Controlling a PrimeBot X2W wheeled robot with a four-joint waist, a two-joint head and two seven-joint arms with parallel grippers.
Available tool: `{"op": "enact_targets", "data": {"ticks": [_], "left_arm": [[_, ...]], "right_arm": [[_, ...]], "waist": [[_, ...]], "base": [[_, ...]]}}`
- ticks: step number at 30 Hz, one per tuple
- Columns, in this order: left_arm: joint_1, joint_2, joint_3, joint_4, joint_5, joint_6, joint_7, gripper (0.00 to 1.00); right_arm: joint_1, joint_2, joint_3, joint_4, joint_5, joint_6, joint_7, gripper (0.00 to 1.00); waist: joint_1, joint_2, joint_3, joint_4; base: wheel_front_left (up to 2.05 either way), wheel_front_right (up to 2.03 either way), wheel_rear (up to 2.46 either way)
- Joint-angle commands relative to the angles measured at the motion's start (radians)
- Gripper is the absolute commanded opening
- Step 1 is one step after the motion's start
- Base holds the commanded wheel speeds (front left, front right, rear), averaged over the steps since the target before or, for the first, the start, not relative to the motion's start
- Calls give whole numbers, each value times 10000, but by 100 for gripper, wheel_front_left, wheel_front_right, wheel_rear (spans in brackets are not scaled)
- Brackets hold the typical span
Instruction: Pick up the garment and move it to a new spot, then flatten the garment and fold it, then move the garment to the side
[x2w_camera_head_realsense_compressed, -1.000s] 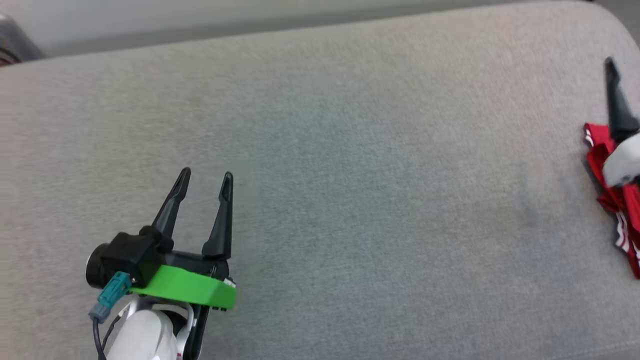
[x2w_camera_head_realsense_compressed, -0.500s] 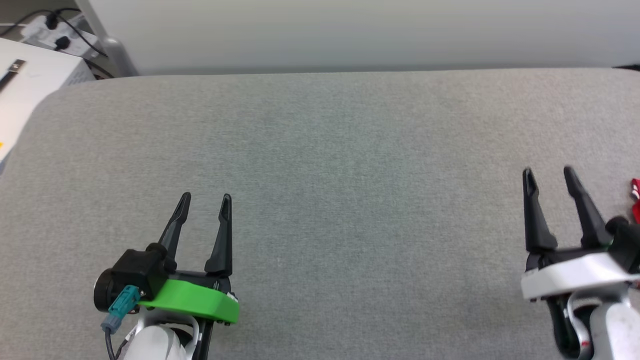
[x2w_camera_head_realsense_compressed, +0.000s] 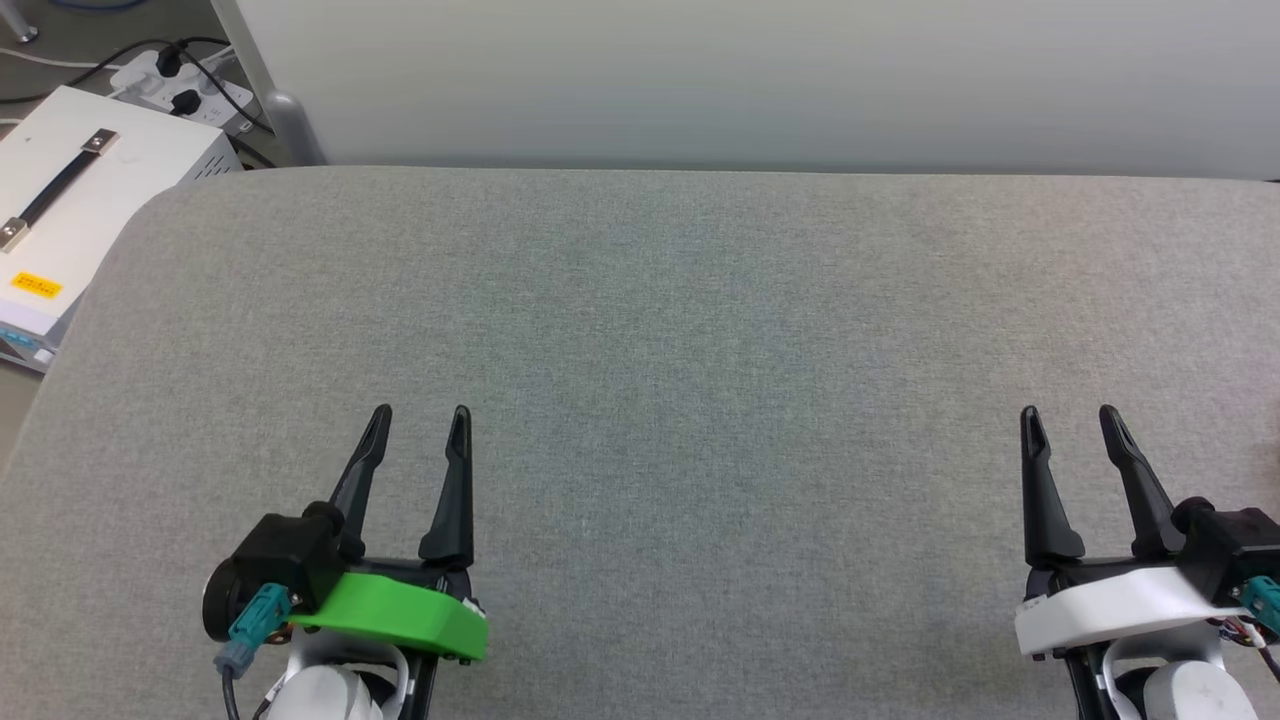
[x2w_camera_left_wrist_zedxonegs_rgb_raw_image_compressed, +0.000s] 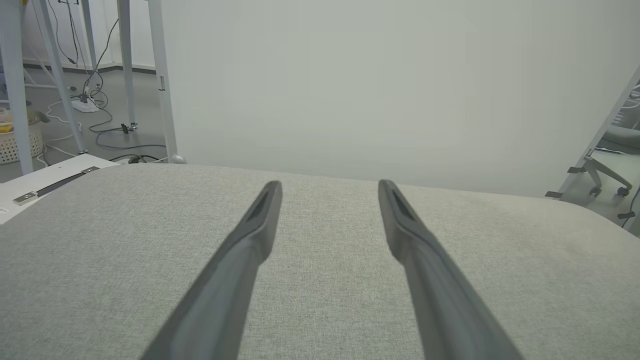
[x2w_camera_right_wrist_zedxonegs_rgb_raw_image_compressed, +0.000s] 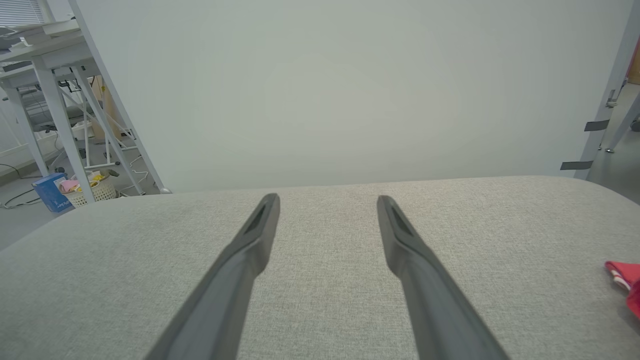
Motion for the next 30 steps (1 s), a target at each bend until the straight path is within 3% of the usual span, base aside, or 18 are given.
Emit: {"op": "enact_targets", "data": {"ticks": [1,24,25,30], "left_arm": [[173,-62,73,22,130,-49,-56,100],[217,-125,8,263,102,-70,-57,100],[110,-94,10,266,178,-41,2,0],[111,-97,24,260,214,-24,51,0]], "right_arm": [[7,14,13,64,-100,-9,-76,100],[-7,21,43,117,-75,-9,-130,100],[-6,8,41,164,-34,0,-38,0],[-3,6,44,163,-58,0,16,0]], "waist": [[1,0,0,-10],[1,0,-43,-50],[1,0,-45,-52],[1,0,-56,-54]], "base": [[0,0,0],[0,0,0],[0,0,0],[0,0,0]]}}
